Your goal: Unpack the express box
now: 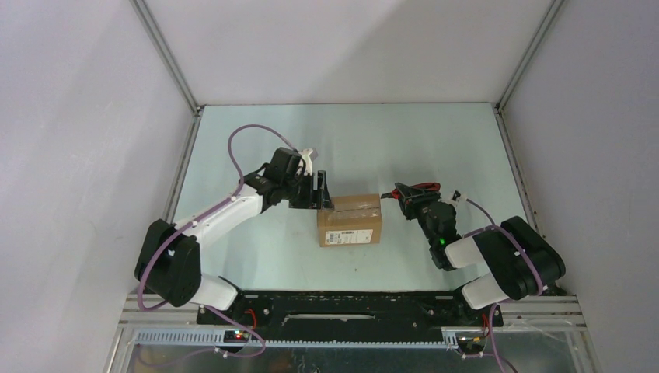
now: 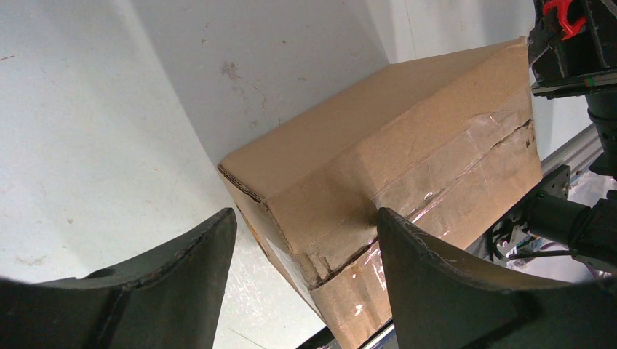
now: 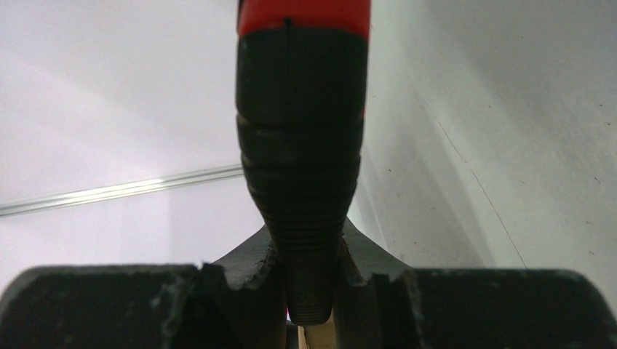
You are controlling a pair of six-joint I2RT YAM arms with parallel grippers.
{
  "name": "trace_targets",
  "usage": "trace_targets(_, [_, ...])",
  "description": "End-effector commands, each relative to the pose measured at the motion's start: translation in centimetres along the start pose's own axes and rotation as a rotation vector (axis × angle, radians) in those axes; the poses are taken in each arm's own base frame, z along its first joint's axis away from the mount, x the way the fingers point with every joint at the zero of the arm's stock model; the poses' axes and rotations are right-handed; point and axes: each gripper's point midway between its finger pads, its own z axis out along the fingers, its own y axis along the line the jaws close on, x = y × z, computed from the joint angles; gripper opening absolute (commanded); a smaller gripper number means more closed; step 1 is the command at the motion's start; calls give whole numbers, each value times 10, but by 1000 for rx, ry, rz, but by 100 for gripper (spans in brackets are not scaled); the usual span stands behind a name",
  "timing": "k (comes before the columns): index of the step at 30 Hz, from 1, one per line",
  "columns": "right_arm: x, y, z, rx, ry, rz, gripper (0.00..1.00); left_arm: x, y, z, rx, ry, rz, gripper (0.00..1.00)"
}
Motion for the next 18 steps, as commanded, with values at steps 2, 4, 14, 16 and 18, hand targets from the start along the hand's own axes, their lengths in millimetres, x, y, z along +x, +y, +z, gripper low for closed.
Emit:
trace_targets(2, [-1,19,2,-71,-16,19,0,7,9,1,-29,9,-2,74])
trace_targets(4, [1,18,2,-71,-12,19,0,7,9,1,-26,8,-2,74])
trace_targets(14, [3,12,0,-51,-10,6,0,6,8,0,-26,3,-3,74])
trace_targets(16, [2,11,0,-49,-11,7,0,6,8,0,-28,3,-4,74])
trace_targets(18, [1,9,0,-46,-16,11,0,6,9,0,-30,3,-5,74])
